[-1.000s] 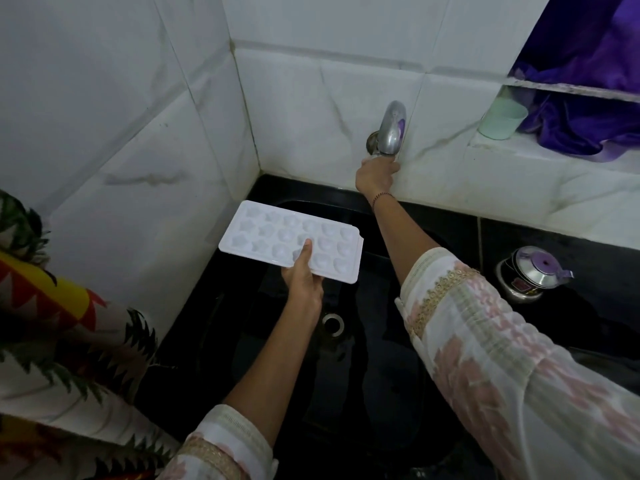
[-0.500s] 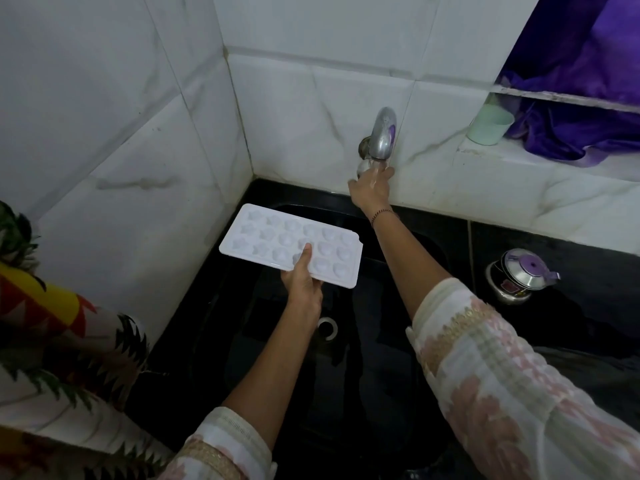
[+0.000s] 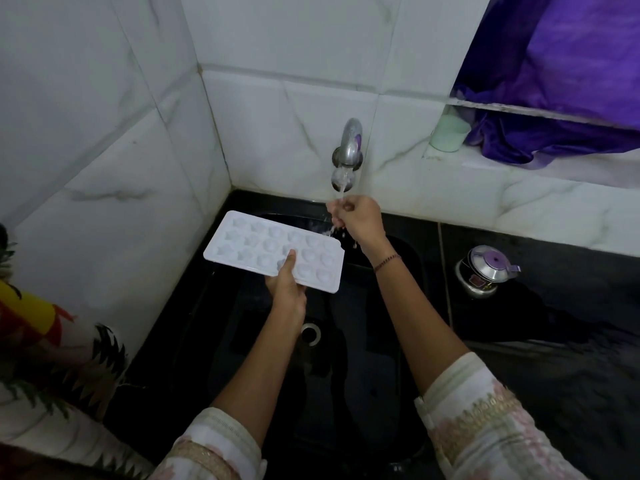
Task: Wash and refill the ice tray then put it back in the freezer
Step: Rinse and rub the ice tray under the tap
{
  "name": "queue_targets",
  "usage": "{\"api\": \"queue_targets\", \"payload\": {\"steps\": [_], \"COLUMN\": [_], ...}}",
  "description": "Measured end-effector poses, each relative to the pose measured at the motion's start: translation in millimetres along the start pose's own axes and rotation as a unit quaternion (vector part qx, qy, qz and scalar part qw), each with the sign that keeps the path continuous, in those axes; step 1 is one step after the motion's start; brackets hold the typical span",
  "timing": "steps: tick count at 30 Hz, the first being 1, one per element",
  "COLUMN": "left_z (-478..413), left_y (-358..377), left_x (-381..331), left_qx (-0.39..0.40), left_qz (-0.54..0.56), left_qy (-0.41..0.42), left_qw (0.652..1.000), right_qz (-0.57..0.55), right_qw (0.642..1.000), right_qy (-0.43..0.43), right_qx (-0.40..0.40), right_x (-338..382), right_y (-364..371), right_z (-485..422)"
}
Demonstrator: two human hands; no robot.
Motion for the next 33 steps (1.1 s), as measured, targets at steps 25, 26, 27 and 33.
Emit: {"api": "queue_targets", "payload": {"steps": [25,26,27,33], "left_z": [-12,-13,-14,-24], "left_y": [25,28,32,40], "left_x": [-11,-11,-11,-13], "left_qx": [0.007,0.01,0.011,0.004], "left_qz": [-0.003,-0.002,-0.001,-0.005], "left_qy": [0.009,0.007,0.006,0.007], "left_qw": [1.0,1.0,1.0,1.0], "right_qz": [0.546,0.554,0.557,0.518], "right_qw": [0.832,0.826,0.824,0.847], "right_qy": [-0.098,-0.101,-0.105,-0.118], "right_qx": [-0.004,-0.017,-0.022,0.007], "right_x": [-37,-34,-32,-35], "right_y": [12,13,14,6], "right_z": [25,25,23,14]}}
Point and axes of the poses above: each hand's wrist, its own z-axis away from the middle knuckle, its own y-axis out of the palm, x = y × z, the point moved 5 cm from there along -z, towards the middle knuckle, and after that the axes turned 9 degrees about x, right-handed, at the moved point
